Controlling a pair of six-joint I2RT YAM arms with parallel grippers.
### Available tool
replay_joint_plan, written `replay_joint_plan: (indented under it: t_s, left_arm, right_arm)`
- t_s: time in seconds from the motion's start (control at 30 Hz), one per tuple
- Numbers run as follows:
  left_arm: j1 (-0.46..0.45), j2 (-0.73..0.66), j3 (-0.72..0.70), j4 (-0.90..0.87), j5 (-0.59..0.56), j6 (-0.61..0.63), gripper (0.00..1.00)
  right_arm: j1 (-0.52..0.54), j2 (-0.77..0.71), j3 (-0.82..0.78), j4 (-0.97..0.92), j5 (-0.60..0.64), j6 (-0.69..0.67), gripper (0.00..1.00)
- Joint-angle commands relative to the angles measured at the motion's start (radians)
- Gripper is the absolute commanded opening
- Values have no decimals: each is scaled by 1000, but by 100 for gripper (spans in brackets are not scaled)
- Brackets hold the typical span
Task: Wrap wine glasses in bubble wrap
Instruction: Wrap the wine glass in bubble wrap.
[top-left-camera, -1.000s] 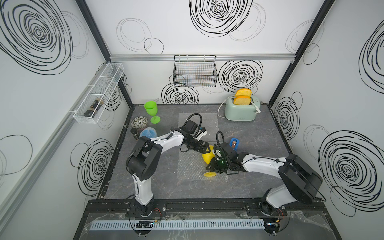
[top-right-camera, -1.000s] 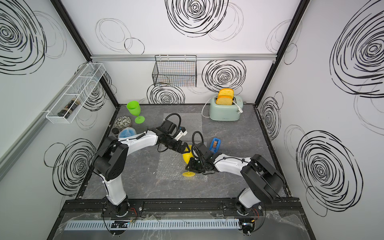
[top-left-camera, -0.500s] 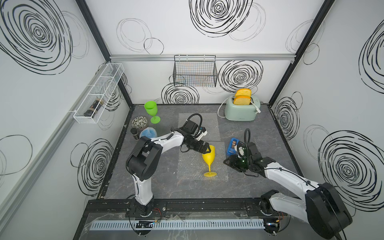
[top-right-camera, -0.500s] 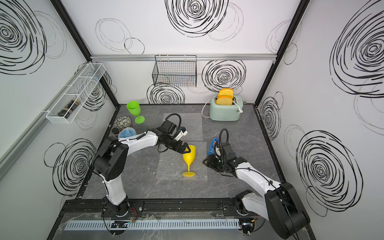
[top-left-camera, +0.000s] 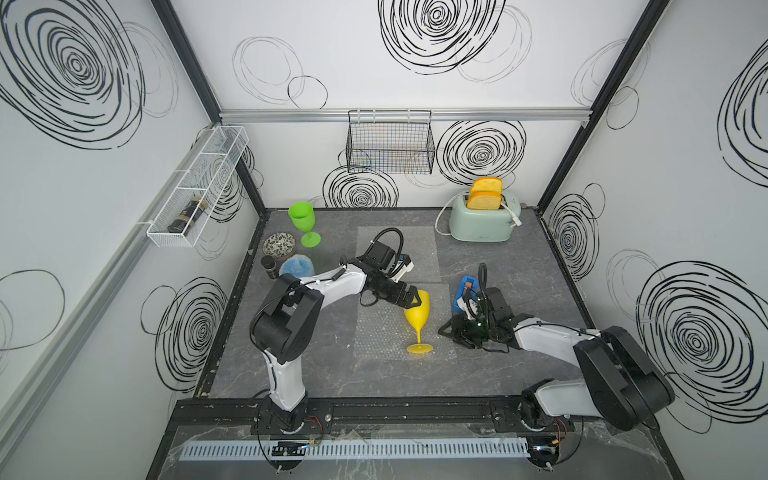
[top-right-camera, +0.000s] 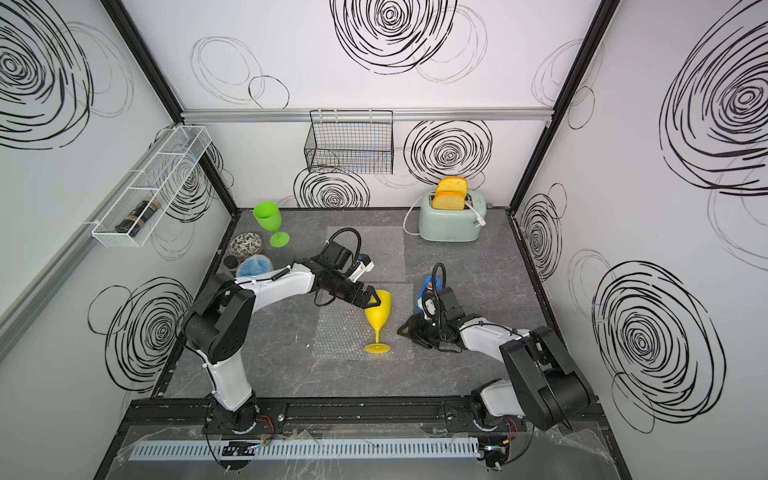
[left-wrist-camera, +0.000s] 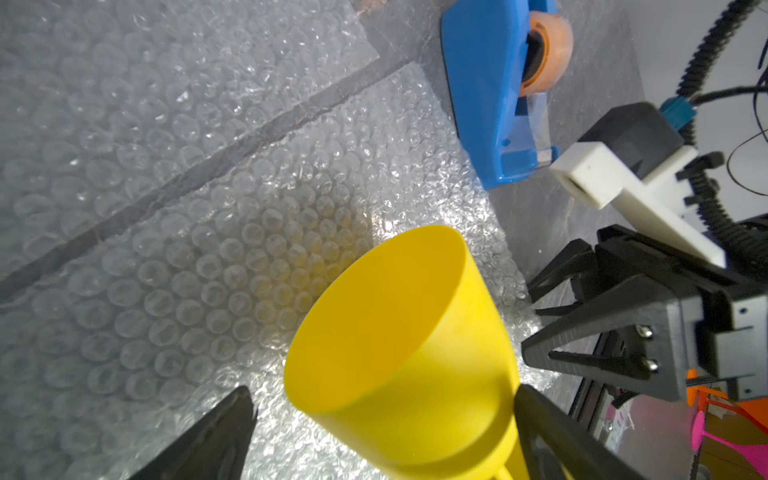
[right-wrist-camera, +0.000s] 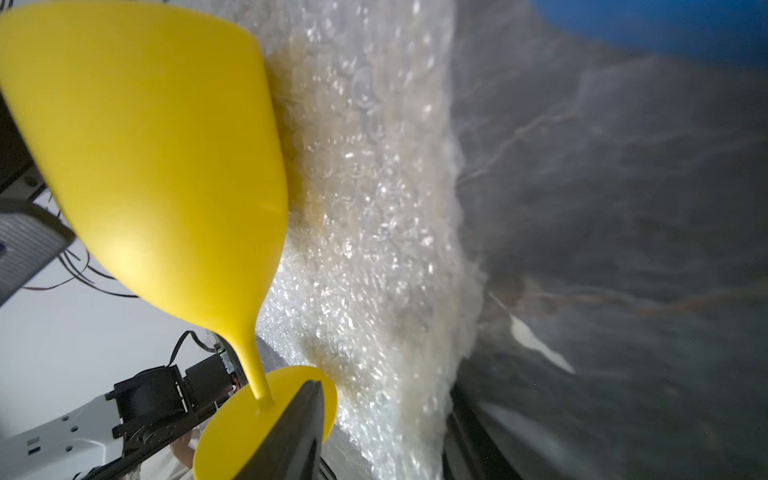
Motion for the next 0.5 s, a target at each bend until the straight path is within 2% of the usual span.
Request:
replay_joint_plan:
  t_s: [0.0,0.1,0.4,0.47]
  left_arm:
    - [8,1,-34,-43,-78,11,99]
    - [13,-14,-42,-38,-74,13,99]
    - [18,-24,-47,-34,-53,7,100]
    - [17,-29,-45,-39,-54,11,99]
  right_arm:
    - [17,14,2,97,-71,51,42]
    - [26,-33,22,95,-75,68,35]
    - [53,-177,30,-38,31,27,1]
    - [62,-175,48,-72,45,23,0]
